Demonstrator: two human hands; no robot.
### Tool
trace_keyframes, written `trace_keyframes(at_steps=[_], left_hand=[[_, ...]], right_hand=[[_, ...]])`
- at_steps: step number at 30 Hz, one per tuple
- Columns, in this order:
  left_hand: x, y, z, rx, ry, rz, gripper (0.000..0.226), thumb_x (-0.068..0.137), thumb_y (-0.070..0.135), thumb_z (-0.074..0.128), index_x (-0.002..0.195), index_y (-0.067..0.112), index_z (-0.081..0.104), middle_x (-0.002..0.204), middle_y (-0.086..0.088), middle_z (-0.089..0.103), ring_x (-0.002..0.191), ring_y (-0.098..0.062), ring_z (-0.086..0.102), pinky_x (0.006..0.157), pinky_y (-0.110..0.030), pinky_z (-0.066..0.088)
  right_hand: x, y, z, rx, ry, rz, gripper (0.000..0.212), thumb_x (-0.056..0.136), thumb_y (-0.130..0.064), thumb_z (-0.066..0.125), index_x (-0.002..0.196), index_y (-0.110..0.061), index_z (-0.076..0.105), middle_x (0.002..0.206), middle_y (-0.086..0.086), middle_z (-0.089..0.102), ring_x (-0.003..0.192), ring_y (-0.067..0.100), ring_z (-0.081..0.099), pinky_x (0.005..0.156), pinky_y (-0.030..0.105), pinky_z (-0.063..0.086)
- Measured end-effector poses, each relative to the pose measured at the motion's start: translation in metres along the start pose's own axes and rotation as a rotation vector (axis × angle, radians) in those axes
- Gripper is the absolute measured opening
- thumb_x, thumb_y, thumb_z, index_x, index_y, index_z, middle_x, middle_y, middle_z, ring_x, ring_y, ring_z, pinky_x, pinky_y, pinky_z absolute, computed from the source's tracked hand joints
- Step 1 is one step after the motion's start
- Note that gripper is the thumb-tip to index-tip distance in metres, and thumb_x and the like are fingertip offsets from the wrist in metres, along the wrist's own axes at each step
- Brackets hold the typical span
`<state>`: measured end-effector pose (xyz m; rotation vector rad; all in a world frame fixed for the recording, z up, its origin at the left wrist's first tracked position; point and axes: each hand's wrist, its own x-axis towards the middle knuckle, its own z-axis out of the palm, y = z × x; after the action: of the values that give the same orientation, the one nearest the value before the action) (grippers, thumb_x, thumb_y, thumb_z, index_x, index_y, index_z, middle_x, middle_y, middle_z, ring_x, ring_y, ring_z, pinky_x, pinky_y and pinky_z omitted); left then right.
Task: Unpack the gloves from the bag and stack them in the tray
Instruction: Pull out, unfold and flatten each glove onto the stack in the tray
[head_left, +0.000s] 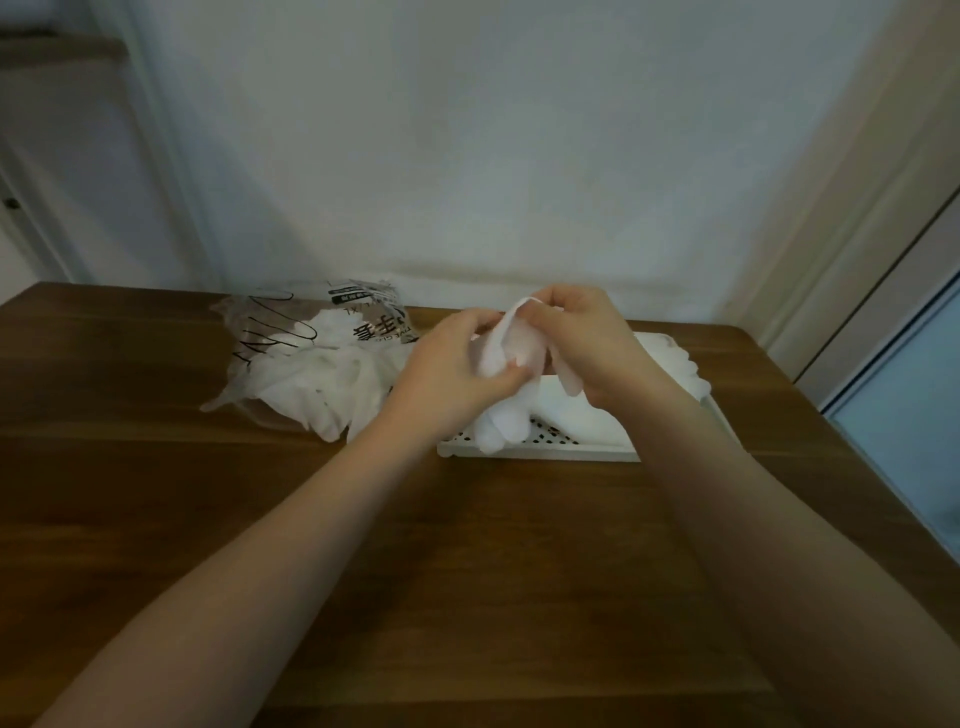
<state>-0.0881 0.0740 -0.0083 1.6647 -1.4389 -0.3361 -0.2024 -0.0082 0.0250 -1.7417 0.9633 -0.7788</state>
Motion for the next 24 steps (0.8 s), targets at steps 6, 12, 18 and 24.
trace_keyframes(at_steps=[6, 12, 18, 24], left_hand=[[0.006, 0.002, -0.009, 0.058, -0.185, 0.037, 0.012, 0.086, 0.017, 0.063, 0.097, 0.020, 0.063, 0.095, 0.006, 0.065, 0.088, -0.012, 0.061, 0.076, -0.026, 0.049], [0.009, 0.012, -0.011, -0.325, -0.229, -0.110, 0.021, 0.094, 0.027, 0.051, 0.087, 0.014, 0.067, 0.070, 0.011, 0.070, 0.063, 0.001, 0.064, 0.059, -0.012, 0.045], [0.022, 0.029, 0.005, -0.709, -0.150, -0.298, 0.017, 0.094, 0.019, 0.051, 0.093, 0.012, 0.067, 0.088, 0.000, 0.072, 0.084, -0.015, 0.067, 0.084, -0.031, 0.052], [0.037, 0.037, 0.028, -0.802, -0.027, -0.443, 0.017, 0.097, 0.020, 0.048, 0.091, 0.015, 0.062, 0.081, 0.002, 0.069, 0.074, -0.011, 0.065, 0.068, -0.026, 0.054]], right_hand=[[0.003, 0.013, -0.043, 0.003, -0.017, 0.007, 0.017, 0.090, -0.018, 0.058, 0.075, -0.014, 0.064, 0.062, 0.000, 0.060, 0.049, 0.013, 0.053, 0.051, 0.027, 0.040], [0.005, 0.032, -0.080, 0.082, -0.137, 0.049, 0.021, 0.088, -0.015, 0.059, 0.068, -0.014, 0.066, 0.067, 0.005, 0.058, 0.063, 0.017, 0.053, 0.061, 0.029, 0.036], [0.003, 0.047, -0.097, 0.301, -0.225, 0.179, 0.017, 0.093, -0.007, 0.044, 0.081, -0.009, 0.054, 0.077, 0.001, 0.061, 0.072, 0.015, 0.061, 0.067, 0.026, 0.049], [0.004, 0.057, -0.107, 0.252, -0.092, 0.207, 0.016, 0.096, -0.012, 0.048, 0.083, -0.008, 0.057, 0.075, 0.002, 0.062, 0.066, 0.014, 0.059, 0.057, 0.023, 0.049]])
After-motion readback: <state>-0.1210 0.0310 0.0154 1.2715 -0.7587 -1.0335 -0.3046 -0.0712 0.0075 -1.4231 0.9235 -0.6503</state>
